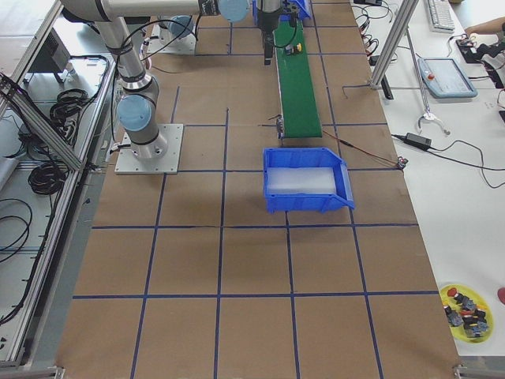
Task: Transport two buttons from left to right
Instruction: 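Move the left gripper back into the bin and grasp the red-capped button, then lift the red-capped button and carry it over the conveyor, then place the red button on the belt and raise the left gripper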
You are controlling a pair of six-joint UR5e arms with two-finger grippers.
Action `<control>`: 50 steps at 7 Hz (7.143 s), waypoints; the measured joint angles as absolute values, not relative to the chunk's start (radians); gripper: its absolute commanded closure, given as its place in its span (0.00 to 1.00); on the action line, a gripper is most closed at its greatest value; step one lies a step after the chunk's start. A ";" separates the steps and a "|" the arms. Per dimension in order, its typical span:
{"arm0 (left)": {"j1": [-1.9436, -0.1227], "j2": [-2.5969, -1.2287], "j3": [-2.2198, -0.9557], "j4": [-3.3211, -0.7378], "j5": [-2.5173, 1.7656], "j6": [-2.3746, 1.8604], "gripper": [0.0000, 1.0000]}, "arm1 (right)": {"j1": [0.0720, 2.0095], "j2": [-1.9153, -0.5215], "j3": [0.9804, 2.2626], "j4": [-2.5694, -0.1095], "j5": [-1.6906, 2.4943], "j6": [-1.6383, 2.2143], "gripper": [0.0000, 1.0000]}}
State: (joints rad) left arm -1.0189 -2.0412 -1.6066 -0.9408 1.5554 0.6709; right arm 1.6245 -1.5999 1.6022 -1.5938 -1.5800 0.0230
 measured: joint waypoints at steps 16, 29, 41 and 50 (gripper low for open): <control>-1.009 -1.892 -1.525 -1.267 1.508 0.610 1.00 | 1.624 -1.600 1.601 -1.594 -1.580 0.023 0.00; -1.377 -1.938 -1.553 -1.233 1.546 0.228 0.99 | 1.625 -1.598 1.603 -1.595 -1.580 0.023 0.00; -1.398 -1.881 -1.515 -1.273 1.594 0.220 0.00 | 1.624 -1.578 1.604 -1.597 -1.578 0.024 0.00; -1.519 -1.662 -1.544 -1.530 1.597 0.123 0.00 | 1.611 -1.291 1.557 -1.896 -1.505 0.024 0.00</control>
State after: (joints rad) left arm -1.5186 -1.6623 -1.5443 -1.5299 1.5967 0.1227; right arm 1.6112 -1.2908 1.5566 -1.8960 -1.5046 0.0236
